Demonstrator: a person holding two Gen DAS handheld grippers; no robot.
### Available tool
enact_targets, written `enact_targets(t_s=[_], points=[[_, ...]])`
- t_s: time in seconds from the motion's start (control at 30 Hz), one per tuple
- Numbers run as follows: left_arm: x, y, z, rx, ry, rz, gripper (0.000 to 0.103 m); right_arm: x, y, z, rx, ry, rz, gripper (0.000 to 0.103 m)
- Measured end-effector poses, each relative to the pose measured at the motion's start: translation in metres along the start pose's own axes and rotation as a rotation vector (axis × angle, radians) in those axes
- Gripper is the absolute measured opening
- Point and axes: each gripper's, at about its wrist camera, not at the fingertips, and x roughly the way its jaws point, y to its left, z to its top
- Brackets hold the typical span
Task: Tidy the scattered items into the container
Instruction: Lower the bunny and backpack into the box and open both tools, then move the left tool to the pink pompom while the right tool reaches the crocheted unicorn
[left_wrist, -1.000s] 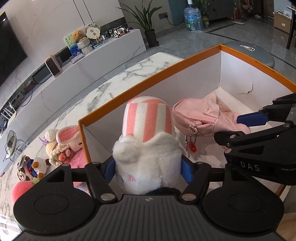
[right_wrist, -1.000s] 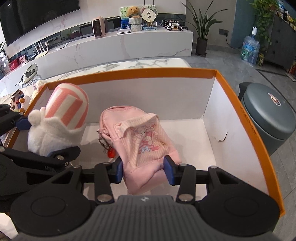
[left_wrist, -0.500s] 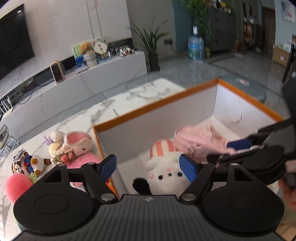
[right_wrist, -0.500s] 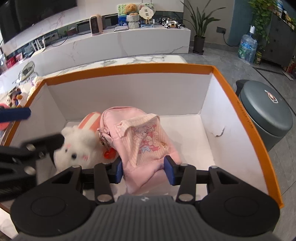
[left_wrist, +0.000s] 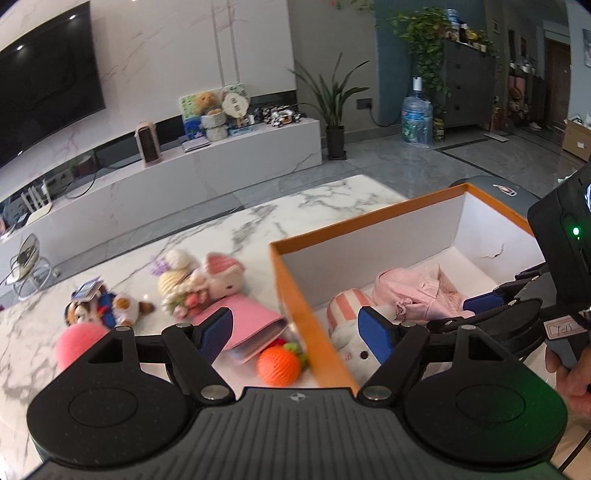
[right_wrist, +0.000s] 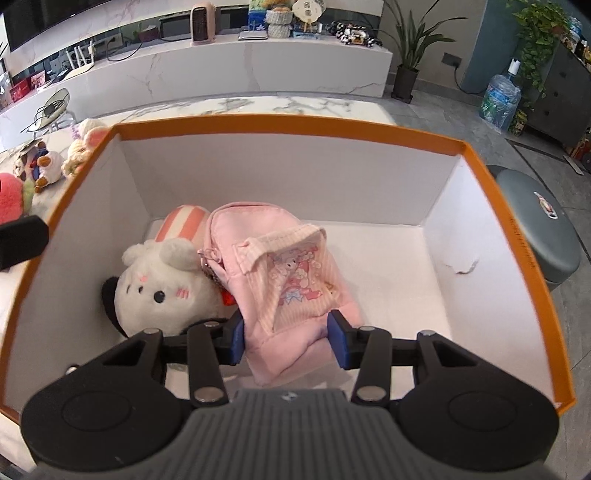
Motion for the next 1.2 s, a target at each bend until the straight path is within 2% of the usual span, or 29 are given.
enact_targets(t_s=[0.33,0.77,0.87,1.2], points=[[-0.012,0.024,-0.010,-0.043,0.010,0.013,0.088,0.007,0.014,0.003,-0.002,0.027,-0.099,0.049],[-0.032,0.015,-0.021,0.012,0.015,0.011,0.088,-0.011,0.015,-0.009,0.001,0.023,-0.137,0.070],[-0.042,0.014,-0.022,0.017,0.004,0.017,0.088,-0.022,0.016,-0.012,-0.004,-0.001,-0.145,0.077],[-0.083,0.024,-0.030,-0.003,-0.034,0.049,0.088,-0.091,0.036,-0.029,-0.001,-0.154,-0.144,0.082]])
